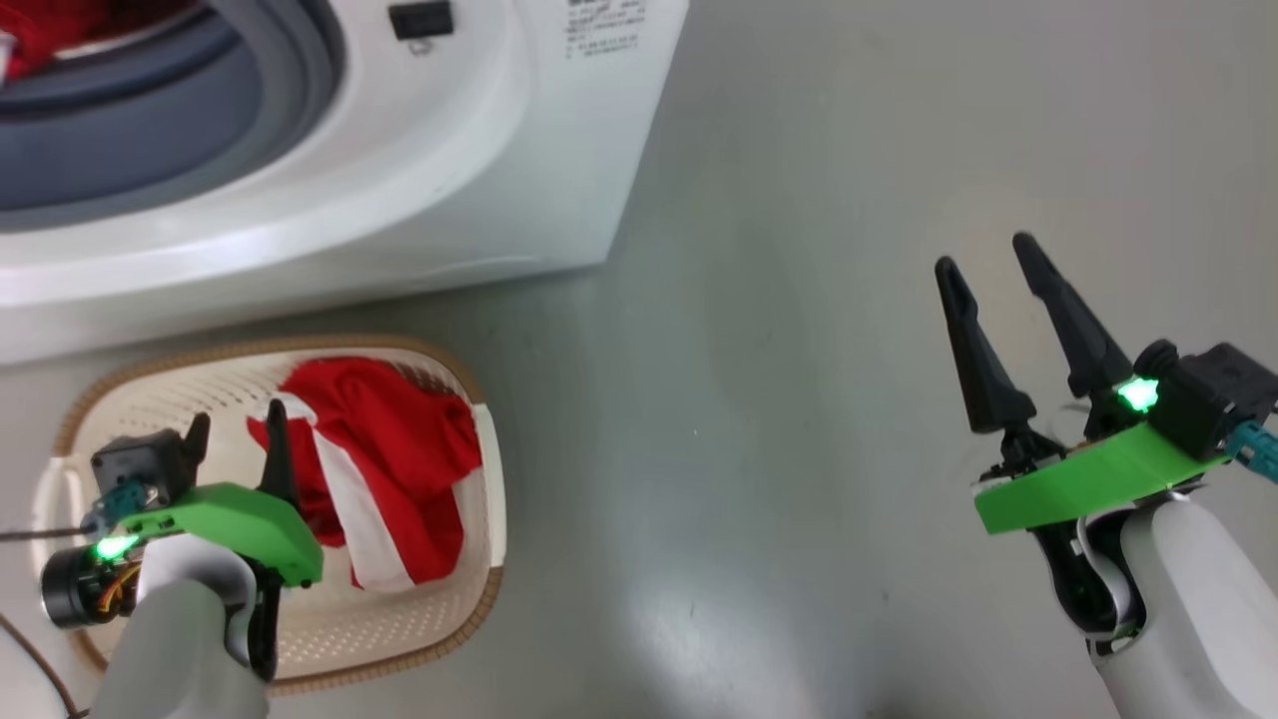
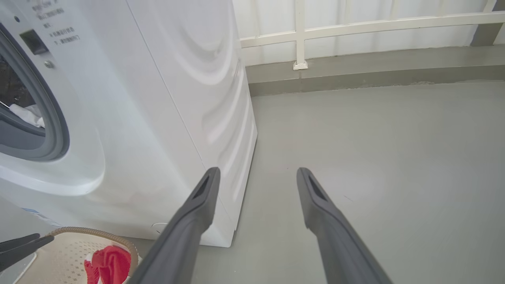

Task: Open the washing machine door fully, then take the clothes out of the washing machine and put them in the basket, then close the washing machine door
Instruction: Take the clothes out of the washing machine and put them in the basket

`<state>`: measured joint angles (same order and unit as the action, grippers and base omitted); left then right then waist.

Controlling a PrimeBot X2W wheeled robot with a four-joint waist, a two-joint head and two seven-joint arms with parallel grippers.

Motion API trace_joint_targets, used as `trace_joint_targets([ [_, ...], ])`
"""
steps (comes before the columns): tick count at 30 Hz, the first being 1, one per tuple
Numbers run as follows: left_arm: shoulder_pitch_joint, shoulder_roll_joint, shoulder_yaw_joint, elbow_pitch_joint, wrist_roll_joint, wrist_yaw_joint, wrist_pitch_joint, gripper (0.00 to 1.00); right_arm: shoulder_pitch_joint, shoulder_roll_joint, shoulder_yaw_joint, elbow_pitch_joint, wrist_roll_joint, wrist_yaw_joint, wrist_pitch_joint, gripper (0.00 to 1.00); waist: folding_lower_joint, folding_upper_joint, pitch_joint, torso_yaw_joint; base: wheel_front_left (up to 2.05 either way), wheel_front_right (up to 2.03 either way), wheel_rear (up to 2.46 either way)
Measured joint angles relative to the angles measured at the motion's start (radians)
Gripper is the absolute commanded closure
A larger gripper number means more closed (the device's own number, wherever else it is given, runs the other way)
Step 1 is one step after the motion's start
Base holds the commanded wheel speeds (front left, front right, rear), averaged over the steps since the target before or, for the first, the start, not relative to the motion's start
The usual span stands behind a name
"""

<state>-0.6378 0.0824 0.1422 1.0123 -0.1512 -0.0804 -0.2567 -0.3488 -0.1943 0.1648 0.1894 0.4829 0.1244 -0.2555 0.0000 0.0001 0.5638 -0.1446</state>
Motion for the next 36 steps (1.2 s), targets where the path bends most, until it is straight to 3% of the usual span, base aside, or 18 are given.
trace_joint_targets([
  [20,0.257,-0.040,0.041,-0.426,0.030,-0.036,0.000,0.00,0.126,-0.017,-0.028,0.027,0.000,0.000,0.000,0.00,0.0000,0.0000,-0.228,0.041,0.00,0.00,0.00],
  [36,0.439,-0.046,0.015,-0.635,0.025,-0.044,0.000,0.00,0.234,-0.017,-0.053,0.035,0.000,0.000,0.000,0.00,0.0000,0.0000,-0.367,0.052,0.00,0.00,0.00],
])
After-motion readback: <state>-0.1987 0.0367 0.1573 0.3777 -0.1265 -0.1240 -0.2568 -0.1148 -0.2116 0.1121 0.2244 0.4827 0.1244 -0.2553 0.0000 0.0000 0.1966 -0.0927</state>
